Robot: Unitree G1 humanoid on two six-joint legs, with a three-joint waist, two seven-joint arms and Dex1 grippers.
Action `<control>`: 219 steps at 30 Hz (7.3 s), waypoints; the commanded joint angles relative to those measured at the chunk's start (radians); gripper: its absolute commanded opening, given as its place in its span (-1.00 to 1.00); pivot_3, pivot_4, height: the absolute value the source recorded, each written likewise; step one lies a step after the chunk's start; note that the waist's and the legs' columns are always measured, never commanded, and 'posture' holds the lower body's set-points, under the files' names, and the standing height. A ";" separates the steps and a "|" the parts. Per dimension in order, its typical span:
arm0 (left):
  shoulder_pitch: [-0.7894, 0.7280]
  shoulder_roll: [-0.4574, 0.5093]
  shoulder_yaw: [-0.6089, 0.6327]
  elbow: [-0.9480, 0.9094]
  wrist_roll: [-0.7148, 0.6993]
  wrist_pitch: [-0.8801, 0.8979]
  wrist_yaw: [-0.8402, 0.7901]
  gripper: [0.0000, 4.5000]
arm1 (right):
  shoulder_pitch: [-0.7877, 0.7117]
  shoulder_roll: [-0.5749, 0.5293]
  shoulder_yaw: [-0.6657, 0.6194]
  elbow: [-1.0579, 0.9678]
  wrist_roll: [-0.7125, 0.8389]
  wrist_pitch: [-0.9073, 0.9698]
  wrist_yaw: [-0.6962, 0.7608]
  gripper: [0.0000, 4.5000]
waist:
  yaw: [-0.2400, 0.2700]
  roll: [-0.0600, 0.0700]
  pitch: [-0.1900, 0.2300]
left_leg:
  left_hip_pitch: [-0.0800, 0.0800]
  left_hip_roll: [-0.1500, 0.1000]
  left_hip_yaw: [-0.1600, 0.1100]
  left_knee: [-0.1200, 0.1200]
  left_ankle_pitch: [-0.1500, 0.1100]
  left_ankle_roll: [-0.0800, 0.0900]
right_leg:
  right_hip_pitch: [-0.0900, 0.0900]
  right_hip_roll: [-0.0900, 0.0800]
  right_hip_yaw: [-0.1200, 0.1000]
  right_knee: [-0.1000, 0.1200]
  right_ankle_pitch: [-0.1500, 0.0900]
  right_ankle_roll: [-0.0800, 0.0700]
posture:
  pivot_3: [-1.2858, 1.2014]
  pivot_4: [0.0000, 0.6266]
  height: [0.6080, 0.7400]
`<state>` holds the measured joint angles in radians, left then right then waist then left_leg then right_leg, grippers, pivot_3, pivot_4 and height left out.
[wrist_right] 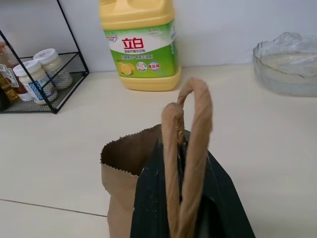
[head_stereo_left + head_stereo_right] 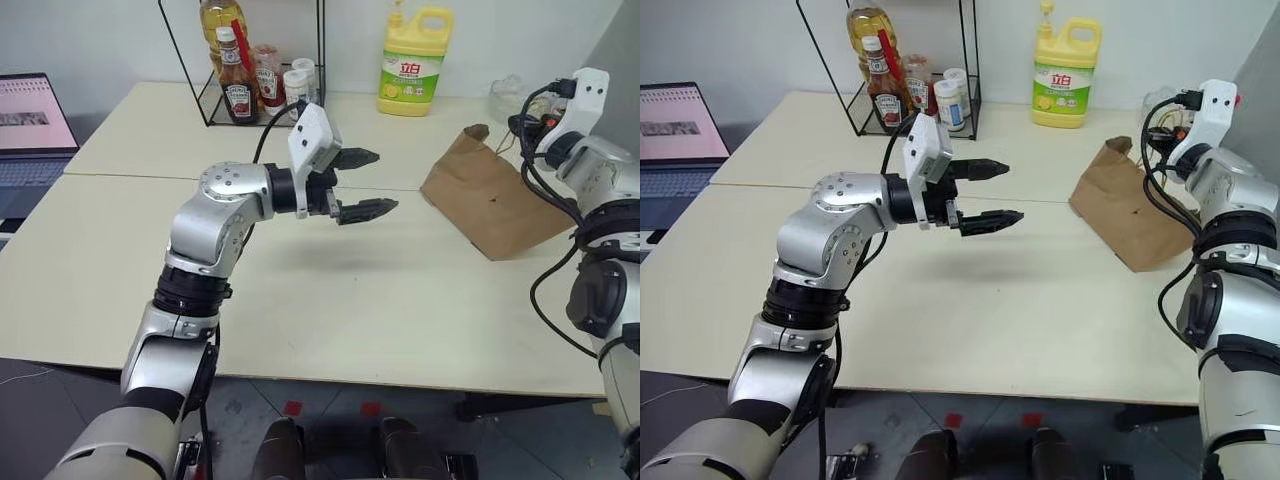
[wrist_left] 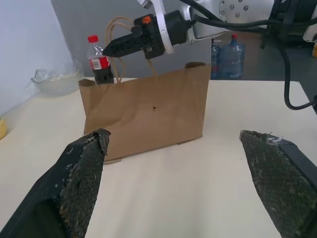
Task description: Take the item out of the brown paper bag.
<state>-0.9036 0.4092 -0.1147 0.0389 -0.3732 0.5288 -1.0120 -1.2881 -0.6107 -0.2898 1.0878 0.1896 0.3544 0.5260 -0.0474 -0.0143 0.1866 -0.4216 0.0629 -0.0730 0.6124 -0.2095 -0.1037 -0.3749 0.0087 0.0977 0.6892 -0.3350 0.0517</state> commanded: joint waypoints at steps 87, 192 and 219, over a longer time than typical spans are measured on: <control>0.340 0.395 0.313 -0.234 -0.149 0.131 0.442 1.00 | 0.333 0.289 0.278 -1.082 0.089 0.425 0.209 0.98 | -0.007 -0.001 0.000 | 0.000 0.001 -0.002 0.004 -0.002 0.003 | -0.004 0.002 -0.001 0.010 0.000 -0.001 | 0.03 -0.52 1.00; 0.255 0.490 -0.156 0.077 0.354 -0.837 -0.415 1.00 | 0.825 -0.066 0.312 -1.373 0.135 0.325 0.267 0.98 | -0.007 -0.001 0.000 | -0.006 0.001 -0.003 0.017 -0.001 0.006 | -0.009 0.003 0.000 0.022 -0.001 -0.001 | 0.03 -0.52 1.00; 0.133 0.305 0.010 0.054 0.067 -0.098 -0.226 -1.00 | 0.981 -0.168 0.604 -1.541 -0.036 -0.048 0.480 1.00 | -0.009 -0.001 0.000 | -0.006 0.001 -0.005 0.018 -0.001 0.005 | -0.009 0.004 -0.001 0.023 -0.001 -0.001 | 0.03 -0.52 1.00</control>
<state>-0.7460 0.7161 -0.1410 0.1263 -0.2759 0.3801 -1.2629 -0.3204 -0.7756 0.3010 -0.4258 0.1934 0.3952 1.0010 -0.0565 -0.0157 0.1869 -0.4278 0.0642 -0.0777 0.6302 -0.2104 -0.0983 -0.3837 0.0124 0.0966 0.7124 -0.3362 0.0507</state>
